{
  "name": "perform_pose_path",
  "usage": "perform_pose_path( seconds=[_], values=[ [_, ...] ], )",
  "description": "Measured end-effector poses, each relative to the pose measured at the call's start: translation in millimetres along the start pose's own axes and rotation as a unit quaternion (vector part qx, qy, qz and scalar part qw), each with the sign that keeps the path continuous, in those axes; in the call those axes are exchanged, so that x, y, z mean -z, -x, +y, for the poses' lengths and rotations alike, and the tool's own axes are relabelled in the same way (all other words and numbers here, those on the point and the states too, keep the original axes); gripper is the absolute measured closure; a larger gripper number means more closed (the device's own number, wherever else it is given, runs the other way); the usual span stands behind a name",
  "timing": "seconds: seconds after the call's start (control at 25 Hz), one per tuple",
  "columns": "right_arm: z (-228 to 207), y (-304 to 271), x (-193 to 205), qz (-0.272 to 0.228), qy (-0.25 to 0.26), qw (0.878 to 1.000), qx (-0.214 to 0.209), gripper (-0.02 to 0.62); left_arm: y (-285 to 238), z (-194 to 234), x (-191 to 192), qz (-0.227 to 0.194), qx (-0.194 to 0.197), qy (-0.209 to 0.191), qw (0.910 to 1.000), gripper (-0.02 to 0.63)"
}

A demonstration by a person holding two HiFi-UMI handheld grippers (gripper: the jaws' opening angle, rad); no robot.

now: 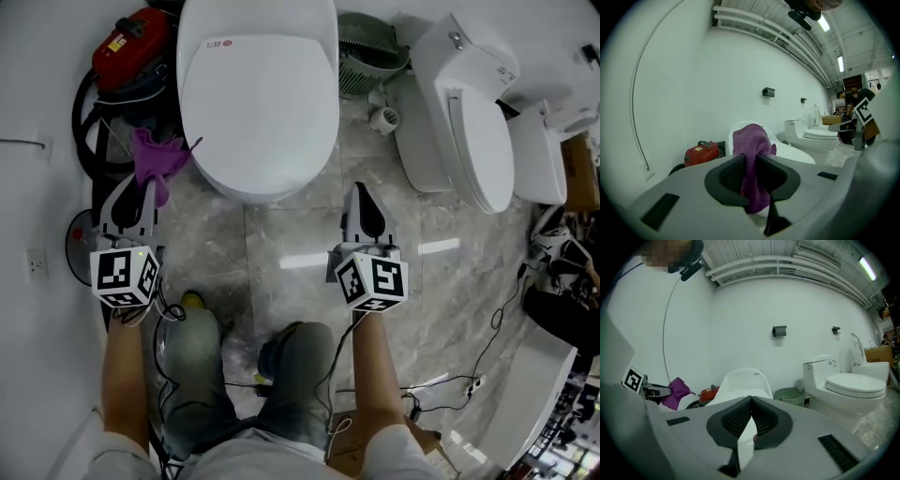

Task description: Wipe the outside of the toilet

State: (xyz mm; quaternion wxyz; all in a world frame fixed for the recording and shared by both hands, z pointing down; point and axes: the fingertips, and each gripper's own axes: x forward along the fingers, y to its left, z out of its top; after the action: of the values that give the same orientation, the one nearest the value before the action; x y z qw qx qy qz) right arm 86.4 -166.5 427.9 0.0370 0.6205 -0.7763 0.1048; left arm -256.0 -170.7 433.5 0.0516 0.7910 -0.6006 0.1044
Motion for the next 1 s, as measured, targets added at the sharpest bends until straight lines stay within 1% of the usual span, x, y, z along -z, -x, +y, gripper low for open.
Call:
perform_pose_path(
  seconds=[0.24,0.48,0.68,0.88,1.0],
  values=[
    [-13.7,-14.8,44.1,-0.007,-0.001,1.0,-0.001,0.587,-13.9,-0.1,45.2,-0.006,-0.005,-0.005,1.0,0.518],
    [-20.5,-31.6,80.6,-0.017,0.01,1.0,-0.007,0.587,-30.6,6.6,79.7,-0.027,-0.013,0.028,0.9992,0.518],
    [-29.9,-37.1,105.8,-0.022,0.015,1.0,-0.01,0.587,-39.6,4.2,102.1,-0.042,-0.012,0.033,0.9985,0.519],
    [-36.2,-44.2,120.8,-0.033,0.034,0.999,-0.021,0.586,-46.4,4.5,121.5,-0.048,-0.01,0.015,0.9987,0.518],
    [-42.4,-43.1,130.5,-0.041,0.033,0.999,-0.015,0.588,-47.1,4.1,130.9,-0.054,-0.01,0.007,0.9984,0.518]
  ],
)
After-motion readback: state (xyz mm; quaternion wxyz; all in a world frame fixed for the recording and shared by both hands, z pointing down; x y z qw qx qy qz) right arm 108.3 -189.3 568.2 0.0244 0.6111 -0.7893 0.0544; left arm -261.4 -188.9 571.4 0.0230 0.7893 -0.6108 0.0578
